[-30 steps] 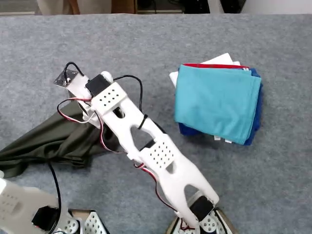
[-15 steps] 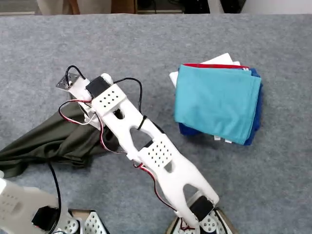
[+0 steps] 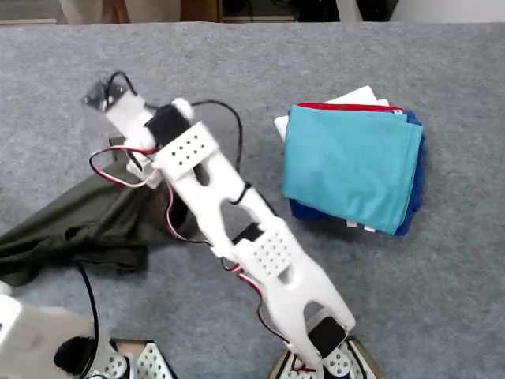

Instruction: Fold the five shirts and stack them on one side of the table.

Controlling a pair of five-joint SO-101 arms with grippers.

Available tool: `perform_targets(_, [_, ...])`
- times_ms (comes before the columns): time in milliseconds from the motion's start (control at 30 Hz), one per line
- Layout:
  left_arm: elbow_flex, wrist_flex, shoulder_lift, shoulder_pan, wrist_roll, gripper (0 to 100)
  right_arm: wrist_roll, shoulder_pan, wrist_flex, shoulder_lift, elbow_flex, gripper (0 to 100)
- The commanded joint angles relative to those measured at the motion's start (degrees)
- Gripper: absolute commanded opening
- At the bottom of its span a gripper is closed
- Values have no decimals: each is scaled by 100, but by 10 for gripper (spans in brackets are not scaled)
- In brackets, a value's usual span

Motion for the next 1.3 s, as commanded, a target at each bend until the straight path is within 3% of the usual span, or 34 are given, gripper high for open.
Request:
perform_targets(0, [-369,316,-804,149,88,19,-237,295,132,-1200,-321,2])
perform_targets(267, [-1284,1301,-2545,1213,651,19,-633,831,-202,-3512,-321,2])
perform_targets(600, [-2822,2180,-4804,3402,1415,19,-1002,1886,-1987,-5701,-312,1])
perform_targets(867, [-3587,2268,-5358,3534,1934,21,-993,1938,-3112,-6615,-259,1])
perform_targets(1100, [-2831,2321,-5393,3578,1925,21,-949,1930,-3112,-6343,708,1])
perform_targets(1267, [-1398,1099,-5393,3543,1925,21,-941,1930,-3648,-5640,2202,2])
